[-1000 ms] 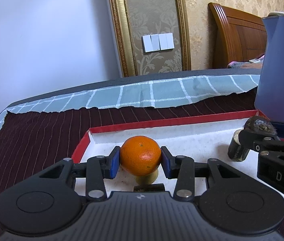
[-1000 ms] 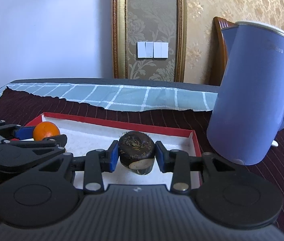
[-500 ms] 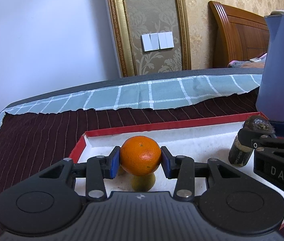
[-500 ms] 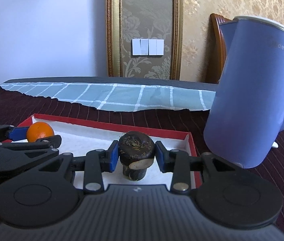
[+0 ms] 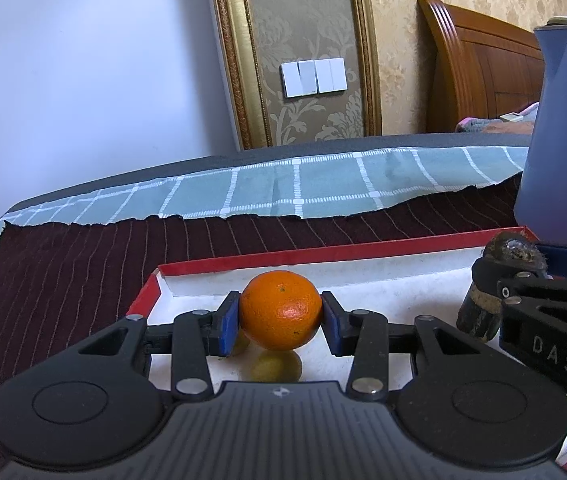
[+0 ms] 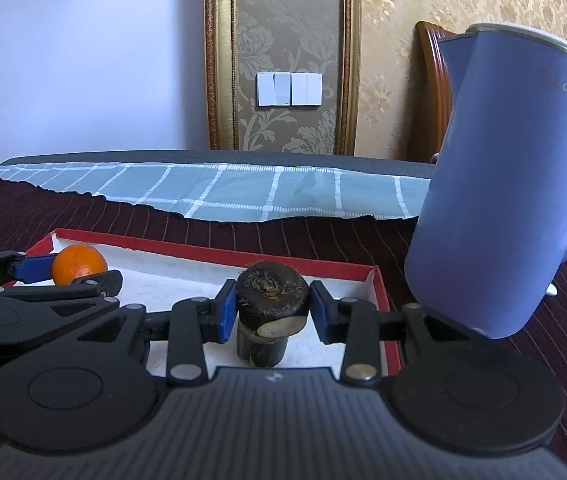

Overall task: Organize fruits
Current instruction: 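Lift and carry the dark slice and orange over the tray with both tools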

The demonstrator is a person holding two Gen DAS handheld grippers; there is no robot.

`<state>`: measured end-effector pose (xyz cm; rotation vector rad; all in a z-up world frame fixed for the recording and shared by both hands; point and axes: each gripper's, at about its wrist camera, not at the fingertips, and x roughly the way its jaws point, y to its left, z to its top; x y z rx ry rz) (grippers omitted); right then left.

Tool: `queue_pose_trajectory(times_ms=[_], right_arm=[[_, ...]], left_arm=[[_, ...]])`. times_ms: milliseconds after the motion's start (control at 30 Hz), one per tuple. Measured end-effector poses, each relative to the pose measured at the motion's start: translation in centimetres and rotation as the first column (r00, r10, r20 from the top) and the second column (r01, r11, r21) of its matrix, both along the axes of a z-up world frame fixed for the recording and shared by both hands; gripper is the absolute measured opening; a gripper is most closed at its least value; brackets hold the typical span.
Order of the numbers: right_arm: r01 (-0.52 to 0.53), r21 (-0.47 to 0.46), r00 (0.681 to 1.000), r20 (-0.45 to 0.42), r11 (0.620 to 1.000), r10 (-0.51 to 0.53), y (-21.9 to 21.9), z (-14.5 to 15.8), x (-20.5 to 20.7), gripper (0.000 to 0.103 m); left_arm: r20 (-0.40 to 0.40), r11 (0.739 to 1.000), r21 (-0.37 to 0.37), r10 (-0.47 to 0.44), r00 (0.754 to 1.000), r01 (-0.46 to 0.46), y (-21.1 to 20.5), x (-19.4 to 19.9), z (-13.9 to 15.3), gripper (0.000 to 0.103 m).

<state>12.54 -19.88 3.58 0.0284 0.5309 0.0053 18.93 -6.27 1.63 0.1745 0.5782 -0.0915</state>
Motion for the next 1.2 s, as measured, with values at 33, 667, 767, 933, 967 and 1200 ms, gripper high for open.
queue_pose_trajectory(times_ms=[33, 667, 767, 933, 967, 1200], right_arm=[[0.001, 0.000, 1.000, -0.001, 1.000, -0.001, 0.0, 0.0, 0.0, 0.036], [0.020, 0.016, 1.000, -0.010, 1.000, -0.020, 0.2, -0.4, 1.4, 0.036], [0.022, 0.015, 1.000, -0.008, 1.000, -0.022, 0.2, -0.5, 1.5, 0.036], [0.026, 0.024, 1.000, -0.003, 0.999, -0.026, 0.2, -0.7, 1.6, 0.036], [0.027, 0.023, 1.000, -0.003, 0.999, -0.027, 0.1, -0.8, 1.6, 0.036], [0.038, 0.007, 0.999, 0.000, 0.999, -0.038, 0.3, -1.1, 1.8, 0.036]], left_arm=[[-0.001, 1.000, 0.000, 0.000, 1.000, 0.000, -0.1, 0.1, 0.0, 0.041], [-0.008, 1.000, -0.018, 0.013, 1.000, -0.013, -0.2, 1.1, -0.2, 0.041], [-0.006, 1.000, -0.021, 0.016, 1.000, -0.016, -0.3, 1.2, -0.2, 0.041], [-0.004, 0.999, -0.031, 0.014, 1.000, -0.014, -0.2, 1.3, -0.3, 0.041], [-0.003, 0.999, -0.030, 0.015, 1.000, -0.015, -0.3, 1.3, -0.4, 0.041], [-0.004, 0.999, -0.036, 0.021, 1.000, -0.021, -0.2, 1.4, -0.6, 0.041]])
